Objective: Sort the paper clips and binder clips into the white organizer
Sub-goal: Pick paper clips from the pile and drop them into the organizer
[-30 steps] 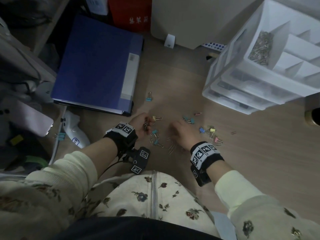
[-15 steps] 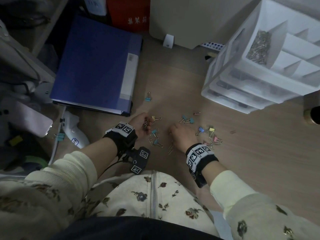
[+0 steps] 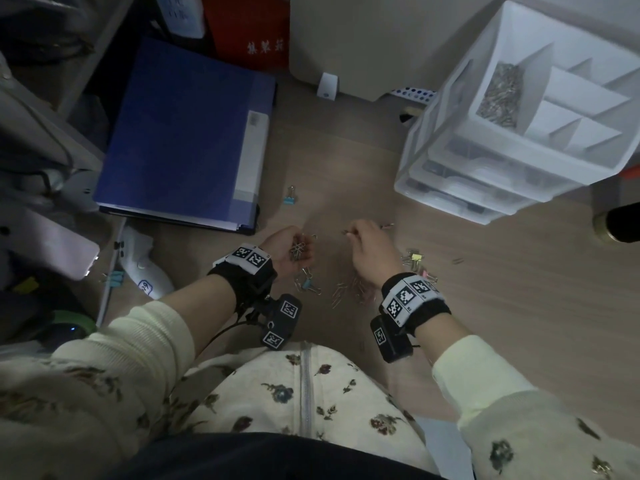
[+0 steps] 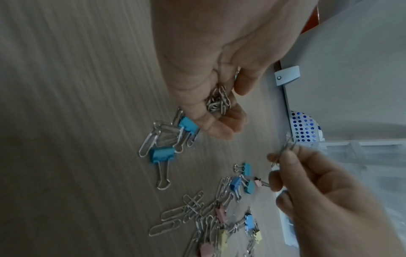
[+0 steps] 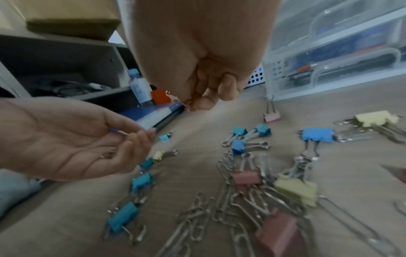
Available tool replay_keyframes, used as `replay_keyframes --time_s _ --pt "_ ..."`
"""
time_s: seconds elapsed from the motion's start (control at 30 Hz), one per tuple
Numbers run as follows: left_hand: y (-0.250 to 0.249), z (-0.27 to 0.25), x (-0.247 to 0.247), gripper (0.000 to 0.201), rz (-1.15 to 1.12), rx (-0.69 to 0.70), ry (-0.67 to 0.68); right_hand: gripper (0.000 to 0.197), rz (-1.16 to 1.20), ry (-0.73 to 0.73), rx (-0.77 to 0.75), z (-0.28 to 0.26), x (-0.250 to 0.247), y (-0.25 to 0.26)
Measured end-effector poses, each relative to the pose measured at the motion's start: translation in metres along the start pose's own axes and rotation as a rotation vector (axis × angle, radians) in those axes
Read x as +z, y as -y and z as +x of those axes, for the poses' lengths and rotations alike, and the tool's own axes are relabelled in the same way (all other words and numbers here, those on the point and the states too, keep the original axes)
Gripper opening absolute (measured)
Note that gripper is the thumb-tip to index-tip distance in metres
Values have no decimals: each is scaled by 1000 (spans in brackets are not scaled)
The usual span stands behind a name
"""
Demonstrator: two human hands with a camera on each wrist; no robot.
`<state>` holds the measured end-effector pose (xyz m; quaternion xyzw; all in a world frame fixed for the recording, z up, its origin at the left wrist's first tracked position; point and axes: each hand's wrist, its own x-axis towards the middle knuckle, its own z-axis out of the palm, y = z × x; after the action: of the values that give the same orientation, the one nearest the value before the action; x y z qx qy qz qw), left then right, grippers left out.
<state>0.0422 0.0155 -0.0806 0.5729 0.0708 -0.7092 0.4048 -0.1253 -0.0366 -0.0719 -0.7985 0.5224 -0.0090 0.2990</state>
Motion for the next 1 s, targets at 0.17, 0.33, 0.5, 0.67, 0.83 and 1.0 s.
replay_keyframes --time_s 0.17,0.33,0.5,0.67,0.83,1.0 --pt "2 -2 11 20 -5 0 132 14 124 37 -105 -4 2 22" --pt "3 -4 15 22 6 15 166 20 65 21 -222 -5 8 31" --pt "2 1 8 19 38 -10 144 22 88 -8 -240 -6 2 29" --pt "1 -2 5 28 55 -4 47 22 74 -89 -113 -8 -8 9" --pt "0 0 -2 30 79 -13 -45 30 -204 233 23 -19 4 -15" --pt "0 0 -2 31 73 0 -51 46 -387 346 -117 -33 26 -19"
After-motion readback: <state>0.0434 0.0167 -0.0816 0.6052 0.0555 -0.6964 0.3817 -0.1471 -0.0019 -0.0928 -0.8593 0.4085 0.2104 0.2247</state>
